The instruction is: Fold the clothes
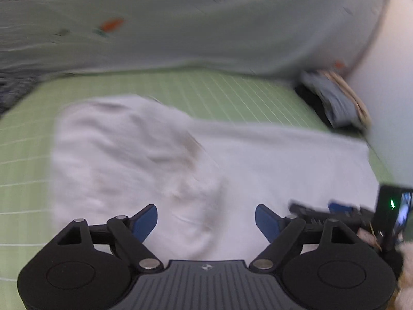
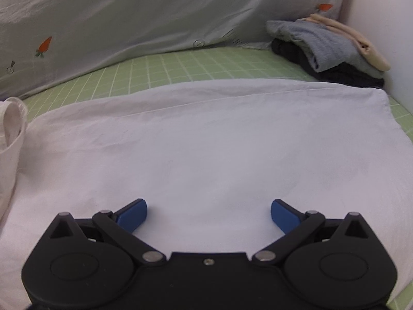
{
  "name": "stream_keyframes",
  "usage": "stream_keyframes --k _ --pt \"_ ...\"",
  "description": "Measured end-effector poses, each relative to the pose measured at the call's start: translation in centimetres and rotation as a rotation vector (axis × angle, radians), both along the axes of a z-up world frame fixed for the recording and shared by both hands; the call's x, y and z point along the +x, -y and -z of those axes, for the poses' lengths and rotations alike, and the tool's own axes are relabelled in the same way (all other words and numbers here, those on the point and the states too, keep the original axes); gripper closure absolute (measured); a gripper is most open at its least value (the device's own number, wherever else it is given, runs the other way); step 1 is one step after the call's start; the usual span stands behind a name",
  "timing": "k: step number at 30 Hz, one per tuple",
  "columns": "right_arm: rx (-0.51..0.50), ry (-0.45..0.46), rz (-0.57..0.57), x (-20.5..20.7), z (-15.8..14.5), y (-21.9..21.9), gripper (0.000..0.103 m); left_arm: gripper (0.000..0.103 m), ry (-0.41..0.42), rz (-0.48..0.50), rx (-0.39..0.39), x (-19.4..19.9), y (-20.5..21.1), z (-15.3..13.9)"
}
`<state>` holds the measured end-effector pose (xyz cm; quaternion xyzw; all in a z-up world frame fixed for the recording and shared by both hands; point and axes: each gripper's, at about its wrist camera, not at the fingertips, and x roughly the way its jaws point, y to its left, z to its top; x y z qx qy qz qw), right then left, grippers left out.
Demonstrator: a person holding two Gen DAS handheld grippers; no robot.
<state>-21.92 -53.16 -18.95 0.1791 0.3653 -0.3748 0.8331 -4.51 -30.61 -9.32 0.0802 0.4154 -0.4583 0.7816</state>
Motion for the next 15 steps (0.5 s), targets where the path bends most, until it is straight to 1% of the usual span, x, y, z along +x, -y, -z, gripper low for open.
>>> stream_keyframes --k 2,3,5,6,8,9,10,13,15 --pt "0.036 0.008 -0.042 0.7 -0.6 -0.1 0.000 0.012 0.011 -0.106 -0.013 1.6 -1.8 -0.7" --pt "0.040 0.027 -0.057 1.1 -1.2 -0.4 0.000 0.009 0.013 -0.164 -0.010 2.5 -2.9 -0.8" --pt "0.044 0.075 -0.094 2.0 -2.5 -1.2 0.000 0.008 0.017 -0.283 0.021 4.4 -4.8 -0.7" --pt "0.052 0.103 -0.124 2.6 -3.2 -1.6 0.000 0.008 0.015 -0.336 0.057 5.3 -5.7 -0.1" --pt "0.092 0.157 -0.183 4.2 -4.3 -2.4 0.000 0.008 0.008 -0.413 0.154 6.6 -7.2 1.6" --pt "0.118 0.186 -0.208 5.1 -4.8 -2.8 0.000 0.008 -0.001 -0.441 0.193 7.2 -8.0 2.5" --pt "0.145 0.214 -0.230 5.9 -5.1 -3.2 0.000 0.008 -0.020 -0.454 0.210 7.6 -8.5 3.1" --pt "0.233 0.290 -0.321 8.4 -5.6 -4.5 0.000 0.008 -0.081 -0.456 0.193 8.3 -9.4 4.2" --pt "0.292 0.329 -0.386 10.0 -5.6 -5.3 0.000 0.007 -0.079 -0.430 0.204 8.8 -8.8 4.6"
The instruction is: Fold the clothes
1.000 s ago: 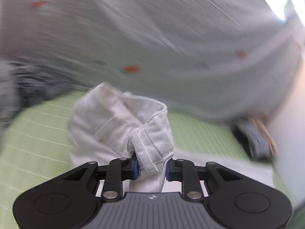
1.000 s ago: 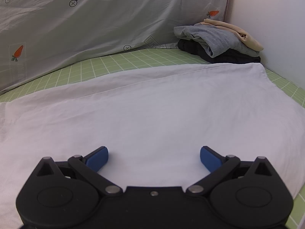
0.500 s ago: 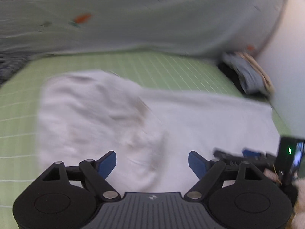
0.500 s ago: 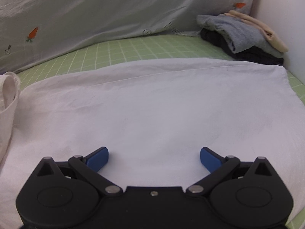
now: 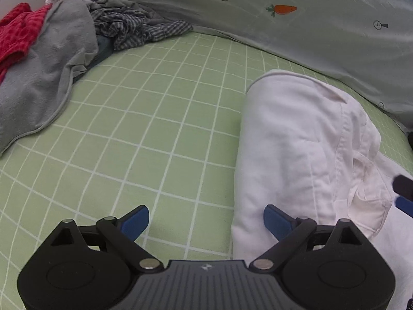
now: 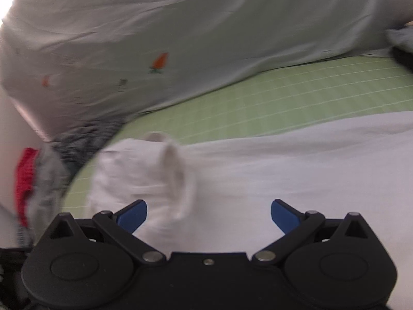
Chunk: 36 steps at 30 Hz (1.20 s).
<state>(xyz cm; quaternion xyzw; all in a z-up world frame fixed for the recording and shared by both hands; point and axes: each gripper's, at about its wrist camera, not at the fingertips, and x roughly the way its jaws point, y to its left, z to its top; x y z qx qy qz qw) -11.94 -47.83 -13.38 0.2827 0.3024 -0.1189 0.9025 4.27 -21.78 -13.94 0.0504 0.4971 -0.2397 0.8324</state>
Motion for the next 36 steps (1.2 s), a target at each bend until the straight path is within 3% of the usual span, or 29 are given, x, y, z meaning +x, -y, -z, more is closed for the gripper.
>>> stream_keyframes --k 5,7,9,10,11,15,17,20,23,28,31,33,35,36 --pt "0.063 -0.070 -0.086 3.7 2.5 -1.6 0.000 0.005 0.001 0.047 0.013 0.6 0.6 0.6" --pt "0.122 -0.105 -0.082 4.7 3.5 -1.7 0.005 0.002 -0.007 0.052 0.005 0.8 0.4 0.9" --pt "0.164 -0.071 -0.080 4.4 3.4 -1.6 0.042 0.002 -0.001 0.054 -0.001 0.9 0.2 1.3" --pt "0.183 -0.050 -0.079 4.2 3.3 -1.6 0.048 0.002 0.003 0.052 0.002 0.9 0.2 1.3" --pt "0.166 -0.028 -0.087 3.9 2.7 -1.8 0.066 0.002 0.007 0.048 0.006 0.9 0.2 1.3" --pt "0.117 0.067 -0.084 2.1 -0.4 -2.2 0.085 0.003 0.060 0.060 -0.002 0.2 0.7 -0.4" --pt "0.085 0.111 -0.048 0.7 -2.3 -1.8 0.087 0.003 0.090 0.077 -0.034 -0.4 1.1 -1.7" --pt "0.032 0.160 0.009 -2.5 -5.3 -0.4 0.087 0.003 0.142 0.129 -0.065 -1.9 2.5 -3.3" --pt "-0.025 0.133 0.072 -6.0 -6.5 1.4 0.087 0.003 0.181 0.239 -0.032 -4.3 4.7 -3.3" --pt "-0.010 -0.123 0.136 -7.6 -1.0 3.1 0.082 0.002 0.178 0.384 0.109 -8.0 7.9 0.1" --pt "-0.015 -0.197 0.165 -7.8 0.8 3.4 0.064 0.002 0.187 0.372 0.137 -8.5 8.1 0.6" --pt "-0.061 -0.224 0.172 -7.9 0.3 3.6 0.030 0.002 0.147 0.334 0.130 -7.9 7.8 0.5" --pt "-0.119 -0.237 0.181 -8.4 -0.4 3.8 0.011 0.002 0.135 0.309 0.132 -7.7 7.7 0.2" --pt "-0.136 -0.230 0.191 -8.9 -0.7 3.8 0.008 0.002 0.138 0.303 0.136 -7.7 7.7 0.0"
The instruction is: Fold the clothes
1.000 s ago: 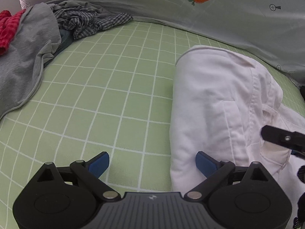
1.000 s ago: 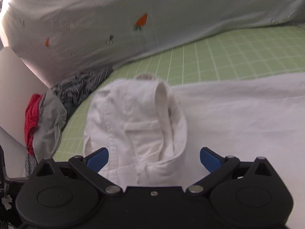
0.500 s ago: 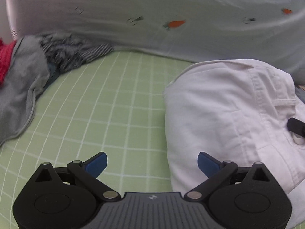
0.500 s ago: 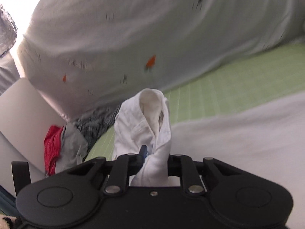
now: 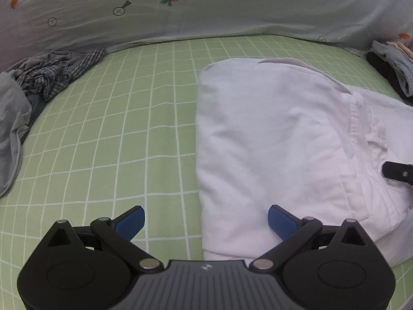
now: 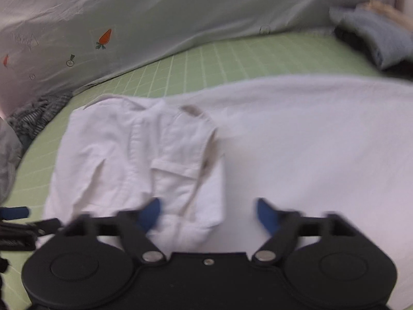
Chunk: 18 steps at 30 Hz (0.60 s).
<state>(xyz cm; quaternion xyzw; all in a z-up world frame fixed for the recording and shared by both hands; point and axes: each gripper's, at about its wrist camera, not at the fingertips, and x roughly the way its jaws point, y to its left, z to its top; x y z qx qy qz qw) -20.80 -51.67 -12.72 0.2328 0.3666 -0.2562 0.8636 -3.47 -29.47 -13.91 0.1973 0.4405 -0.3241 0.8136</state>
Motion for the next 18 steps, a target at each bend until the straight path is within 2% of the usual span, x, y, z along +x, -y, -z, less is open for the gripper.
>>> stream_keyframes --k 2,8,11,15,18 --pt "-0.026 0.011 0.020 -1.2 -0.3 0.3 0.000 0.002 0.020 0.001 0.003 -0.4 0.2 -0.9" --pt "-0.128 -0.010 0.105 -8.2 0.4 3.2 0.000 0.002 0.042 0.047 -0.064 -2.6 3.5 -4.0" --pt "-0.131 -0.034 0.193 -11.8 1.5 6.3 0.000 0.002 0.034 0.086 -0.052 -3.5 6.3 -3.5" --pt "-0.102 -0.059 0.303 -16.7 2.8 11.0 0.000 0.002 -0.009 0.114 0.001 -4.5 9.5 -1.2" --pt "-0.080 -0.049 0.370 -19.5 3.6 14.1 0.000 0.000 0.027 0.088 0.070 -4.9 10.7 0.5"
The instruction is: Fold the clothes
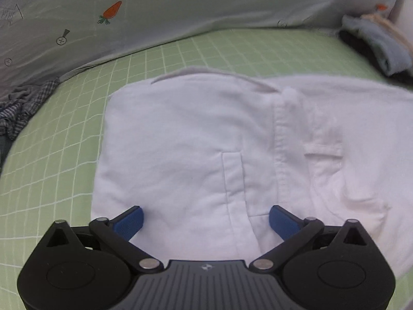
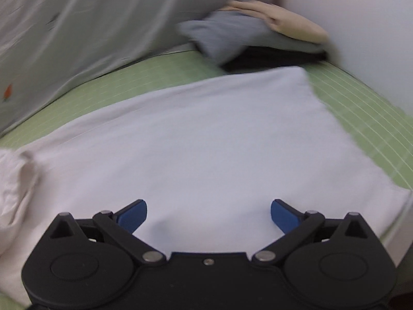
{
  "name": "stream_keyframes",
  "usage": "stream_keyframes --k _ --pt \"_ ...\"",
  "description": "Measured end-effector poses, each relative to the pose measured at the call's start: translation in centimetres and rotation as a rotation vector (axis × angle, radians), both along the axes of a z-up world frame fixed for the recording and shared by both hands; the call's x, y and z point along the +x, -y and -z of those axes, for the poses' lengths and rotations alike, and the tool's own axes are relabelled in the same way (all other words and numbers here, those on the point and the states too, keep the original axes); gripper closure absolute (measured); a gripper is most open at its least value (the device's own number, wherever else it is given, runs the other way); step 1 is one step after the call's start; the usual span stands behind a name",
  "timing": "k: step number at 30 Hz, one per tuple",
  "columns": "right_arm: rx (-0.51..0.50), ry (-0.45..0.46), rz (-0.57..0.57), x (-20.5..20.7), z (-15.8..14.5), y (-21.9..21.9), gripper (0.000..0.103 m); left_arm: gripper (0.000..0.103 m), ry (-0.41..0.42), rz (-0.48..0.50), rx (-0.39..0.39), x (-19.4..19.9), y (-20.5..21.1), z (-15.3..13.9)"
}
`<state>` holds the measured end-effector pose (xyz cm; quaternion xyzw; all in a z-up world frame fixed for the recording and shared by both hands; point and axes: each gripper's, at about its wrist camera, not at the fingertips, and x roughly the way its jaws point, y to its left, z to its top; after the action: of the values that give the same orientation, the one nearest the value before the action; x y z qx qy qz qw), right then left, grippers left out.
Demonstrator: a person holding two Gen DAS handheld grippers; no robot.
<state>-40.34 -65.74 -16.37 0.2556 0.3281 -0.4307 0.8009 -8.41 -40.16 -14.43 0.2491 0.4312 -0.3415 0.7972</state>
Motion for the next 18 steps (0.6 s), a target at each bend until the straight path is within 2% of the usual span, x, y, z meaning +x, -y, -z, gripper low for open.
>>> stream_keyframes --k 3,9,18 --pt "-0.003 0.015 0.086 -2.0 0.5 3.0 0.000 0.000 -0.039 -0.052 -0.023 0.7 -0.5 0.4" --pt "0.008 0.032 0.261 -5.0 2.3 9.9 0.000 0.000 -0.067 -0.047 -0.025 0.9 -0.7 0.5" --pt "-0.026 -0.029 0.176 -4.1 3.7 14.4 0.000 0.000 -0.067 -0.085 0.030 0.5 0.3 0.2"
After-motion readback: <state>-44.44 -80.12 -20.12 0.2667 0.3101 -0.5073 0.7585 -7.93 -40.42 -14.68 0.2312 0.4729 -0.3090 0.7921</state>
